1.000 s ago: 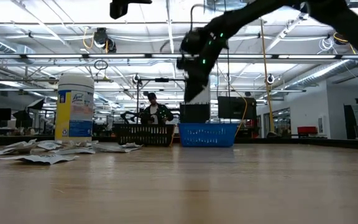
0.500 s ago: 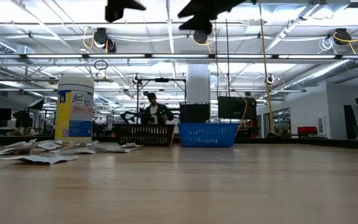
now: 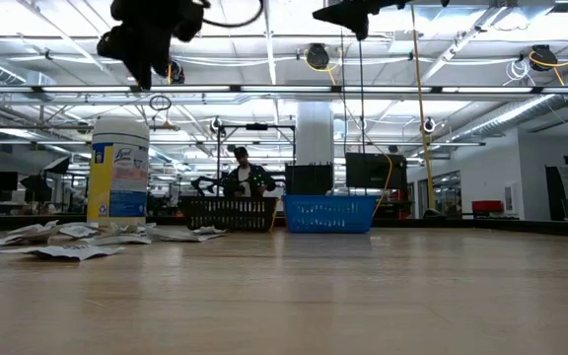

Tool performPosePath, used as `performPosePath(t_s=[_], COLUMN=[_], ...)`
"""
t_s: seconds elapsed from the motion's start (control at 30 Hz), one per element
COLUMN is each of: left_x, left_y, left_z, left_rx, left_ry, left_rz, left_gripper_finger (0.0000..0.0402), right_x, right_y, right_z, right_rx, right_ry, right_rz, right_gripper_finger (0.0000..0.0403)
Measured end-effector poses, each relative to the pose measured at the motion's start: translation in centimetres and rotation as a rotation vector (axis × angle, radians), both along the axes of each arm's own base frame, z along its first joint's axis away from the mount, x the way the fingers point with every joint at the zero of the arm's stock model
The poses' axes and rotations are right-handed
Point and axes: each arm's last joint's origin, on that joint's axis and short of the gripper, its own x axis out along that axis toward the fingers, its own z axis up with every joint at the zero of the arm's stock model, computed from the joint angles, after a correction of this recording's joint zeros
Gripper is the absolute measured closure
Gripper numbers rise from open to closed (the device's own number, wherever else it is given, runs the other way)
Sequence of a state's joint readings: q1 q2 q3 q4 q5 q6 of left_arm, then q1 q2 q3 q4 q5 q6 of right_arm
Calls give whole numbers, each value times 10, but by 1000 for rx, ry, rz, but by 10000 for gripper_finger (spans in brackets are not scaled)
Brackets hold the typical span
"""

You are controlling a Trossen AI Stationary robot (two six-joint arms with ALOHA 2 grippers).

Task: Pick & Place First Aid Supplies
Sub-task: Put the orange ointment pack into the red basket

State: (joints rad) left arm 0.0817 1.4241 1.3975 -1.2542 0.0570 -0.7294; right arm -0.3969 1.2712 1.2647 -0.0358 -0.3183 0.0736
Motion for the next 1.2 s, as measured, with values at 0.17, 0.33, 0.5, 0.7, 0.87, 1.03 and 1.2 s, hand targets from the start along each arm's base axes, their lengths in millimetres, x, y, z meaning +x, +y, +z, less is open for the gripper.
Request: performPosePath(t_s=[0.17,0.33,0.5,0.7,0.87,1.03,1.2], left_x=[24,43,57,56,43,42,44], left_y=[-13,-30,-54,-77,-80,-79,-79], left_z=[-31,-65,-99,-148,-177,-183,-183], left_rx=[-15,-14,3,-51,-59,-44,-25], left_ry=[148,302,408,440,447,427,402], left_rz=[-3,-18,-63,-73,-23,-49,-81], left_gripper_finger=[215,215,215,215,215,215,215], right_x=[0,1,-1,-8,-14,-17,-17], right_y=[2,4,5,7,10,12,13], right_z=[4,11,16,22,29,35,36], right_rx=[6,-17,-37,-46,-71,-94,-95], right_ry=[-48,-105,-146,-167,-199,-249,-260], right_rz=[55,82,84,85,86,118,139], right_gripper_finger=[156,156,156,156,156,156,156])
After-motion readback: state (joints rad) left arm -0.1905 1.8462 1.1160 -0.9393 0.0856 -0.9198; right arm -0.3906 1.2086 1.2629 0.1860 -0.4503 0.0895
